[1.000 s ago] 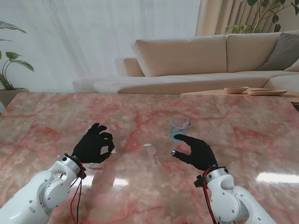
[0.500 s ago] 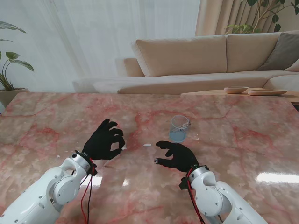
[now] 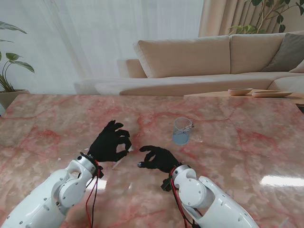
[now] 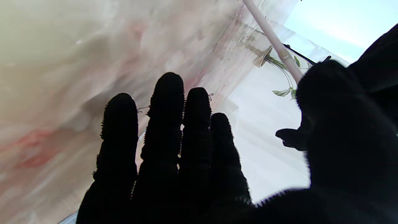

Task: Insert makeup brushes into the holder

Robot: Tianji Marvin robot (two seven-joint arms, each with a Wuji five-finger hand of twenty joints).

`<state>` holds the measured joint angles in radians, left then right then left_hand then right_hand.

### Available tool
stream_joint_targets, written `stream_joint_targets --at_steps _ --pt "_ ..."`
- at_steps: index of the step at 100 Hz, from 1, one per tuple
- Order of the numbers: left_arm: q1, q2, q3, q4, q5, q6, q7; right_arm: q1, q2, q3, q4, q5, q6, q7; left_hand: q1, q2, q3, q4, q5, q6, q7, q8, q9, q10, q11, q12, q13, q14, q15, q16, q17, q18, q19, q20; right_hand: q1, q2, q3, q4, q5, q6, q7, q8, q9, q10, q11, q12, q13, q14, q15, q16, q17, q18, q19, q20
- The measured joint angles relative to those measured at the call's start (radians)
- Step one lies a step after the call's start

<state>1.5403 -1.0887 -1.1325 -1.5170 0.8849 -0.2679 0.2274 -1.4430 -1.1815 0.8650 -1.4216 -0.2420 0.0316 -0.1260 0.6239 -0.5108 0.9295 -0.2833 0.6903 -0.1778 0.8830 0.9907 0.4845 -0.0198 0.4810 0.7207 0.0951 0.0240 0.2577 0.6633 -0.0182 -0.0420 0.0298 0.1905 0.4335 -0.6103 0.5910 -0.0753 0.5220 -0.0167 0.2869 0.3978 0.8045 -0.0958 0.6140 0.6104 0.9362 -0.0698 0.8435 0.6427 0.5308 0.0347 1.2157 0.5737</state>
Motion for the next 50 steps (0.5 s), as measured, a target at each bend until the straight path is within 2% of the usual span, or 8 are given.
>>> stream_joint_targets --at_steps 12,24,27,32,42,50 --pt "-0.003 -0.001 0.003 0.003 -0.002 -0.002 0.003 0.025 -0.020 -0.028 0.034 0.004 -0.001 -0.016 0.000 0.000 0.000 0.000 0.000 -0.001 0.000 0.000 0.000 0.000 0.000 0.000 0.000 0.000 0.000 0.000 0.000 0.000 0.000 0.000 0.060 -0.012 -0.009 0.000 0.000 0.001 0.017 -0.005 0.015 -0.006 0.011 0.006 0.021 -0.007 0.023 0.000 0.012 0.002 0.017 0.011" --pt "-0.008 -0.002 0.007 0.007 -0.006 -0.004 0.006 0.035 -0.036 -0.044 0.052 0.016 -0.006 -0.048 0.000 0.000 -0.010 0.000 0.000 -0.008 0.000 0.001 0.000 0.000 0.000 0.000 0.000 0.000 0.000 0.000 0.000 0.000 0.000 0.000 0.077 -0.025 -0.016 0.000 0.001 0.001 0.022 -0.013 0.032 -0.011 0.023 0.015 0.027 -0.007 0.042 0.001 0.026 0.003 0.044 0.012" --pt "-0.009 -0.002 0.009 0.007 -0.009 -0.004 0.008 0.037 -0.040 -0.047 0.056 0.021 -0.009 -0.061 0.000 0.000 -0.010 0.000 0.000 -0.008 0.000 0.001 0.000 0.000 0.000 0.000 0.000 0.000 0.000 0.000 0.000 0.000 0.000 0.000 0.106 -0.031 -0.022 -0.019 0.001 0.001 0.028 -0.015 0.042 -0.012 0.029 0.016 0.034 -0.008 0.053 0.002 0.028 0.003 0.053 0.013" --pt "-0.011 -0.003 0.012 0.007 -0.011 -0.004 0.011 0.039 -0.047 -0.050 0.063 0.034 -0.014 -0.076 0.000 0.000 -0.010 0.000 0.000 -0.008 0.000 0.001 0.000 0.000 0.000 0.000 0.000 0.000 0.000 0.000 0.000 0.001 0.000 0.000 0.125 -0.033 -0.025 -0.019 0.002 0.000 0.041 -0.023 0.055 -0.013 0.033 0.016 0.054 -0.009 0.062 0.002 0.037 0.004 0.064 0.013" --pt "-0.016 -0.003 0.022 0.007 -0.013 -0.003 0.017 0.045 -0.058 -0.056 0.073 0.083 -0.026 -0.077 0.000 0.000 -0.010 0.000 0.000 -0.009 0.000 0.009 0.000 0.000 0.000 0.000 0.000 0.000 0.000 0.000 0.000 0.001 0.000 0.000 0.127 -0.041 -0.025 -0.019 0.024 -0.002 0.054 -0.027 0.072 -0.014 0.046 0.017 0.066 -0.010 0.083 0.005 0.047 0.014 0.080 0.018" --pt "-0.021 -0.005 0.030 0.008 -0.017 -0.003 0.019 0.051 -0.064 -0.063 0.080 0.086 -0.034 -0.077 0.000 0.000 -0.011 0.000 0.000 -0.009 0.000 0.009 0.000 0.000 0.000 0.000 0.000 0.000 0.000 0.000 0.000 0.001 0.000 0.000 0.138 -0.044 -0.030 -0.020 0.032 -0.003 0.064 -0.036 0.091 -0.017 0.059 0.027 0.072 -0.010 0.095 0.012 0.053 0.014 0.099 0.025"
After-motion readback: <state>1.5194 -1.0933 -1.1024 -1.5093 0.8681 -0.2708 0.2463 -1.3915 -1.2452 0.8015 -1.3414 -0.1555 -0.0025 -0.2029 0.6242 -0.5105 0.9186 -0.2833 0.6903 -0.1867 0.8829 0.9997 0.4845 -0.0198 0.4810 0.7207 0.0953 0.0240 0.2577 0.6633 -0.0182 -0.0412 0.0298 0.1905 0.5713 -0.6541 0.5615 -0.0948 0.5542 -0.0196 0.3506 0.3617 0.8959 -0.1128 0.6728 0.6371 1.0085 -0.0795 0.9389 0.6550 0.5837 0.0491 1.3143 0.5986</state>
